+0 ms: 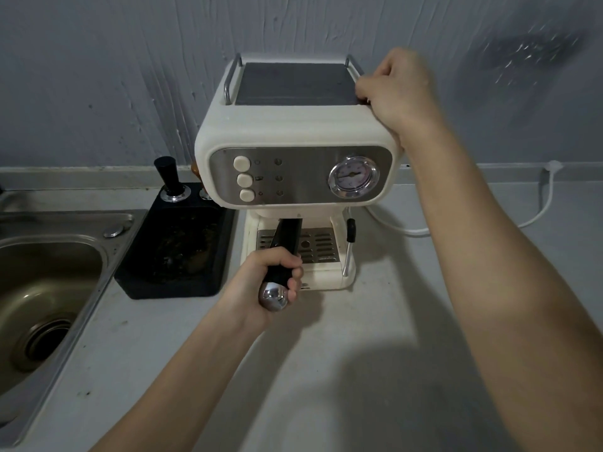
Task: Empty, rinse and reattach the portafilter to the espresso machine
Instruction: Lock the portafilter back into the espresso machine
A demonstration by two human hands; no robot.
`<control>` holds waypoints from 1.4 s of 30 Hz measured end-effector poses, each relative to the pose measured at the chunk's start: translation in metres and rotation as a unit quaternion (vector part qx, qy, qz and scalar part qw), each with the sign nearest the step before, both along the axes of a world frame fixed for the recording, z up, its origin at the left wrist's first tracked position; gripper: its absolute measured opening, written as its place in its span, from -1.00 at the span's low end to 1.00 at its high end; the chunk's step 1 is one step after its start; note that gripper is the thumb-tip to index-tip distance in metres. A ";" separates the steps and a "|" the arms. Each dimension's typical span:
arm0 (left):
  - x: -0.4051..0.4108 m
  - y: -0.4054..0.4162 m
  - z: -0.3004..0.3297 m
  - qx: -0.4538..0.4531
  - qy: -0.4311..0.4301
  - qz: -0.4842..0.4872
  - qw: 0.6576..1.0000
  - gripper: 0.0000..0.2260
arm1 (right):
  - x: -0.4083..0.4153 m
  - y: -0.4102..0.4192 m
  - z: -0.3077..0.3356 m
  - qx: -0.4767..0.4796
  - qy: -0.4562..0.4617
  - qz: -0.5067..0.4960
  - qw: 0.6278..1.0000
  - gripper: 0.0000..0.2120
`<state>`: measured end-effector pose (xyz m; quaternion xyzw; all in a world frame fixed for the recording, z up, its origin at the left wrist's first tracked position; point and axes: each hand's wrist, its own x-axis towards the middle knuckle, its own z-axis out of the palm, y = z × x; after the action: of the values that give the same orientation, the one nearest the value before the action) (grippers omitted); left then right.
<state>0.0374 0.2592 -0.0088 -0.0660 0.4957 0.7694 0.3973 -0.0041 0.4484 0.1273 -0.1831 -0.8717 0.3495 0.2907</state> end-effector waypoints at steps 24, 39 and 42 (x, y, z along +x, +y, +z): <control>0.010 0.009 0.001 0.036 -0.012 0.028 0.999 -0.92 | 0.002 0.001 0.001 -0.016 0.015 -0.007 1.000 -0.70; 0.002 -0.001 0.010 -0.021 -0.017 -0.005 1.000 -0.95 | -0.002 0.000 -0.001 -0.028 0.019 -0.017 0.999 -0.69; 0.001 -0.003 0.009 -0.039 -0.001 -0.022 0.999 -0.97 | -0.001 -0.001 -0.002 -0.048 0.017 -0.016 0.999 -0.68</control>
<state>0.0381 0.2565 0.0003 -0.0714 0.5267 0.7404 0.4115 -0.0052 0.4471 0.1252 -0.2044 -0.8459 0.3894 0.3019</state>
